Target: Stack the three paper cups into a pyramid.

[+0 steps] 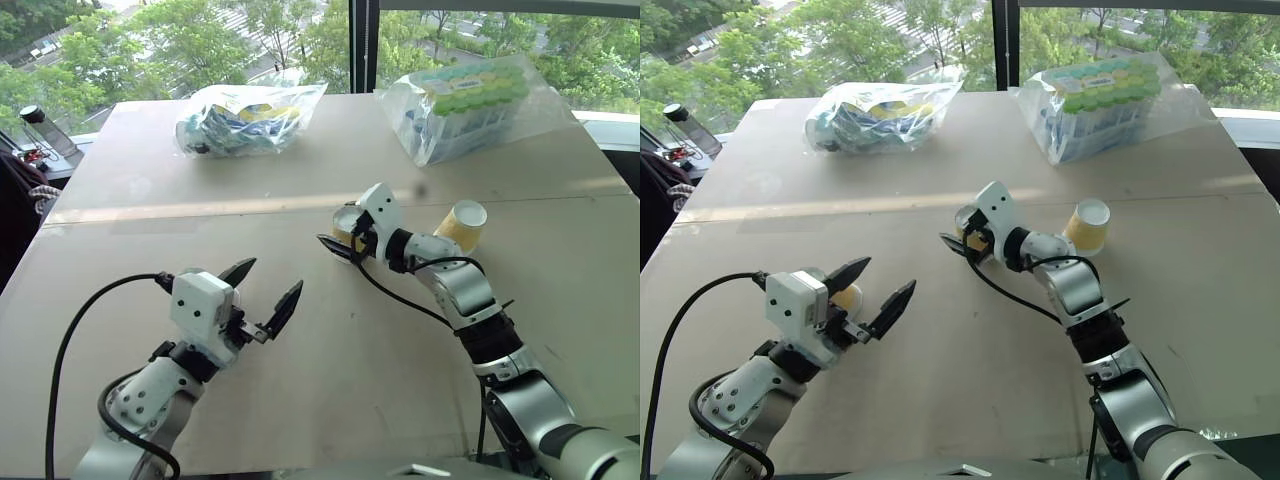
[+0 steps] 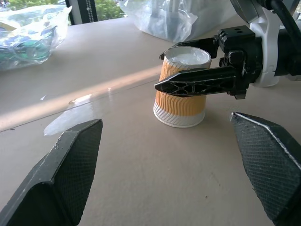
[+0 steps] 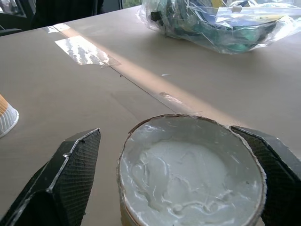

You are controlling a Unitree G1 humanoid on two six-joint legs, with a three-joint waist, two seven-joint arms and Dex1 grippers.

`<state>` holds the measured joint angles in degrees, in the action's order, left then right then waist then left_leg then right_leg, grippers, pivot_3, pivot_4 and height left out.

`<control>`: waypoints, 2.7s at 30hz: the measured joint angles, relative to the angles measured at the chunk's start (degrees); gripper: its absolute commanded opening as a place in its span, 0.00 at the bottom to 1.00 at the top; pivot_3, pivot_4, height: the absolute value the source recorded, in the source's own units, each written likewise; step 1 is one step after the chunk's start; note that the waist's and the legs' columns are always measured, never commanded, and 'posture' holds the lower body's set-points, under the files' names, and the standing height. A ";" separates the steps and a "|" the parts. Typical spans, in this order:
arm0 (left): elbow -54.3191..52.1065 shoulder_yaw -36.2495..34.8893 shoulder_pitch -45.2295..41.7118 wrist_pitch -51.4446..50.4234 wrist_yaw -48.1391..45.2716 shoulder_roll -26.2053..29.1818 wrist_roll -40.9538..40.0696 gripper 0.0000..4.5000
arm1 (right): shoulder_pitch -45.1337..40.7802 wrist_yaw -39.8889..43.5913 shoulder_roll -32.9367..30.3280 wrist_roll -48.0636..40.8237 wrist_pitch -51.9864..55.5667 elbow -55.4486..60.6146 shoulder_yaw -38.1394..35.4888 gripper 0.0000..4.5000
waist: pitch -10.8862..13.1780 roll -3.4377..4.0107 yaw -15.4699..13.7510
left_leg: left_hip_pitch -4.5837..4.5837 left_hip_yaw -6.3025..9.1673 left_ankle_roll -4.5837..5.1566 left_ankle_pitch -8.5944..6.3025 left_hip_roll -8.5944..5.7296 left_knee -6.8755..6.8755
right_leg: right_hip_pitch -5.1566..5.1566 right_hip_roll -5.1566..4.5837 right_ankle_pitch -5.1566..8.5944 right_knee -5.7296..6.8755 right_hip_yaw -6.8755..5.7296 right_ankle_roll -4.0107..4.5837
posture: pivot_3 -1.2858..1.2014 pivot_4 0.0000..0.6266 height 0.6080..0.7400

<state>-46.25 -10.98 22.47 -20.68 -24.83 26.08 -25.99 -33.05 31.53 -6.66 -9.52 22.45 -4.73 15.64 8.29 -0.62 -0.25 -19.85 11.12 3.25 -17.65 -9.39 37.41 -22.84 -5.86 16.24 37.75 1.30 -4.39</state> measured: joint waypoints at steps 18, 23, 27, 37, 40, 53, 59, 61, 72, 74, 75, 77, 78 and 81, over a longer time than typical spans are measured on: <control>5.61 9.79 -18.83 -4.40 -12.74 6.63 -3.81 1.00 | 16.77 -10.16 -16.16 3.05 3.50 25.63 -19.38 0.97 | -0.02 -0.03 -0.57 | -0.05 -0.08 -0.03 -0.02 -0.01 0.02 | -0.05 0.00 0.00 0.06 0.13 -0.01 | 0.52 0.24 1.00; 8.12 9.95 -23.69 -6.32 -15.07 7.57 -5.75 1.00 | 17.68 -12.73 -15.06 3.12 3.57 22.21 -23.04 0.97 | -0.02 0.00 0.42 | -0.03 -0.20 -0.03 -0.02 0.05 -0.02 | -0.18 0.06 0.00 0.16 0.27 -0.01 | 0.52 0.24 1.00; 8.88 9.96 -24.64 -6.71 -16.43 8.64 -6.12 1.00 | 17.69 -13.08 -11.45 -0.86 3.71 21.61 -24.70 0.97 | -0.02 0.00 0.74 | -0.04 -0.25 -0.03 -0.02 0.05 -0.01 | -0.18 0.06 -0.01 0.14 0.33 -0.01 | 0.52 0.24 1.00; 9.28 9.32 -24.92 -6.63 -16.66 8.95 -5.79 1.00 | 16.90 -13.39 -9.67 -3.70 5.01 23.24 -22.21 0.97 | -0.02 0.00 0.78 | -0.04 -0.25 -0.03 -0.02 0.04 -0.01 | -0.19 0.06 -0.01 0.15 0.31 -0.01 | 0.52 0.24 1.00; 9.28 9.28 -24.91 -6.61 -16.66 8.95 -5.82 1.00 | 17.06 -14.09 -9.78 -2.89 5.07 23.14 -21.60 0.97 | -0.02 0.00 0.77 | -0.04 -0.25 -0.03 -0.02 0.04 -0.01 | -0.19 0.06 -0.01 0.15 0.31 -0.01 | 0.52 0.24 1.00; 9.19 8.50 -25.71 -6.54 -16.63 8.93 -7.83 1.00 | 18.69 -14.77 -7.47 -4.04 5.98 20.39 -21.39 0.92 | -0.02 0.00 0.85 | -0.04 -0.27 -0.03 -0.02 0.04 0.00 | -0.21 0.06 -0.01 0.16 0.32 -0.01 | 0.52 0.24 1.00; 9.19 8.50 -25.74 -6.52 -16.67 9.01 -7.89 1.00 | 19.23 -14.54 -7.47 -4.86 5.69 20.34 -21.60 0.49 | -0.02 0.00 0.86 | -0.04 -0.26 -0.03 -0.02 0.04 0.00 | -0.22 0.06 -0.01 0.17 0.31 -0.01 | 0.52 0.24 1.00; 9.19 8.50 -25.73 -6.51 -16.66 9.06 -7.88 1.00 | 19.27 -14.32 -7.49 -5.01 5.65 20.34 -21.60 0.48 | -0.02 0.00 0.85 | -0.04 -0.26 -0.03 -0.01 0.04 0.01 | -0.22 0.06 -0.01 0.17 0.31 -0.01 | 0.52 0.24 1.00; 8.89 6.50 -14.62 -2.45 -9.32 4.43 -2.07 1.00 | 17.18 -11.80 -6.67 -4.99 6.29 20.06 -15.27 0.48 | -0.03 0.01 1.07 | -0.03 -0.30 -0.03 -0.02 0.06 0.00 | -0.23 0.08 -0.01 0.17 0.36 -0.01 | 0.52 0.24 1.00; 8.42 6.53 -11.12 -1.56 -6.14 1.59 -0.20 1.00 | 15.59 -11.60 -6.04 -4.84 7.18 19.36 -13.06 0.48 | -0.03 0.00 1.03 | -0.04 -0.35 -0.03 -0.02 0.05 0.01 | -0.23 0.08 -0.01 0.17 0.40 -0.01 | 0.52 0.24 1.00; 7.92 6.49 -9.30 -1.12 -4.69 0.55 0.70 1.00 | 14.59 -11.32 -5.85 -4.78 7.85 19.10 -11.78 0.48 | -0.03 -0.01 0.97 | -0.04 -0.33 -0.03 -0.02 0.06 0.01 | -0.25 0.08 -0.01 0.17 0.39 -0.01 | 0.52 0.24 1.00; 6.56 6.48 -7.37 -0.27 -3.16 -0.45 1.90 1.00 | 13.20 -10.71 -5.73 -4.74 8.83 18.56 -10.23 0.48 | -0.03 -0.01 0.66 | -0.04 -0.27 -0.03 -0.02 0.06 0.01 | -0.25 0.07 -0.01 0.16 0.39 -0.01 | 0.52 0.24 1.00; 6.00 6.51 -6.57 0.25 -2.67 -0.83 2.32 1.00 | 12.61 -10.56 -5.55 -4.74 9.27 18.32 -9.53 0.48 | -0.04 -0.01 0.57 | -0.04 -0.28 -0.03 -0.02 0.06 0.01 | -0.25 0.07 -0.01 0.16 0.39 -0.01 | 0.52 0.24 1.00; 5.30 6.58 -5.51 1.06 -2.25 -1.31 3.11 1.00 | 11.55 -10.31 -5.20 -4.63 10.02 17.81 -8.09 0.48 | -0.03 -0.01 0.49 | -0.04 -0.30 -0.03 -0.02 0.05 0.01 | -0.25 0.07 -0.01 0.17 0.39 -0.01 | 0.52 0.24 1.00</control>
<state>-40.95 -4.40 16.96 -19.62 -27.08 24.77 -22.88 -21.51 21.22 -11.86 -14.15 32.46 13.08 7.55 8.26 -0.63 0.24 -19.89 10.82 3.22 -17.67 -9.33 37.42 -23.09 -5.79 16.23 37.91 1.69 -4.40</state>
